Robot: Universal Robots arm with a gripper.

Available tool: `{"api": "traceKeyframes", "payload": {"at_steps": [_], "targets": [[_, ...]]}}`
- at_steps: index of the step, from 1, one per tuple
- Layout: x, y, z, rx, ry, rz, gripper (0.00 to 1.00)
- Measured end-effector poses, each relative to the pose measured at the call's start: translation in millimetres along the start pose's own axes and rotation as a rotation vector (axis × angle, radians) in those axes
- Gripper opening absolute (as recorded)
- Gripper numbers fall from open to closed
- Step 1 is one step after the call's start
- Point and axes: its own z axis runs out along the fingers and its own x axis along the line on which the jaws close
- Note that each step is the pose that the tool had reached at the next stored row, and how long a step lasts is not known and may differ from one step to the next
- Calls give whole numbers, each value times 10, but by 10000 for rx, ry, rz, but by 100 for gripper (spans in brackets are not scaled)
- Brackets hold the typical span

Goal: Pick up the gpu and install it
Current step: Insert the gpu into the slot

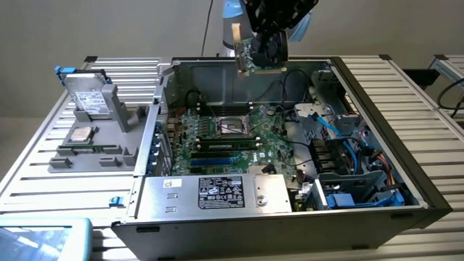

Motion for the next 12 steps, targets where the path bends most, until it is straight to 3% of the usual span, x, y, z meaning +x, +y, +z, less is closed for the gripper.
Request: {"api": "traceKeyframes", "payload": {"at_steps": [9, 12], "targets": [[-2, -5, 21, 62, 459, -1447, 28], [-2, -6, 25, 43, 574, -1919, 28]]}}
